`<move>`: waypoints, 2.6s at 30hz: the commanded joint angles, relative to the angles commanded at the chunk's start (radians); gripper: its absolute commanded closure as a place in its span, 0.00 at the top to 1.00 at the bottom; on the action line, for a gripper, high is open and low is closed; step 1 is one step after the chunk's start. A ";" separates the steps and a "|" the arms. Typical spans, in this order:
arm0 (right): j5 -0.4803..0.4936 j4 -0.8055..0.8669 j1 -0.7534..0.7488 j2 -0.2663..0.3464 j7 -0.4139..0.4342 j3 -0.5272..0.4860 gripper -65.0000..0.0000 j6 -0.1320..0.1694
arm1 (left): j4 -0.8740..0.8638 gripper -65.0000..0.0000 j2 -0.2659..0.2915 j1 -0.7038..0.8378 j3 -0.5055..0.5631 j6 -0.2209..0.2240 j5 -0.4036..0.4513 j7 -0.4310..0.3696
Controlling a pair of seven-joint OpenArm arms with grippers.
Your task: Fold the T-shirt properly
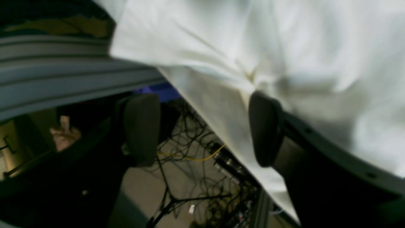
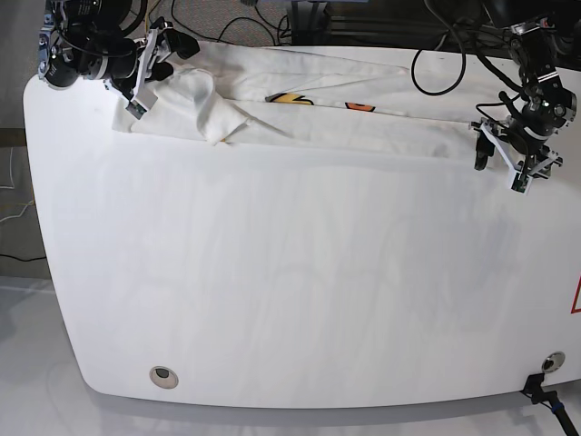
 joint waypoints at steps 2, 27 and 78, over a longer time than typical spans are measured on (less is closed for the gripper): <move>0.000 0.000 0.026 0.012 0.000 0.000 0.66 0.000 | -0.002 0.65 0.000 0.000 0.000 0.000 0.000 0.000; -0.141 -0.064 0.262 -0.124 0.000 -0.006 0.66 -0.005 | -0.002 0.65 0.000 -0.002 0.021 0.000 0.000 0.000; 0.141 0.025 0.028 -0.262 0.000 -0.095 0.71 -0.005 | -0.003 0.65 0.000 -0.002 0.057 0.000 0.002 0.000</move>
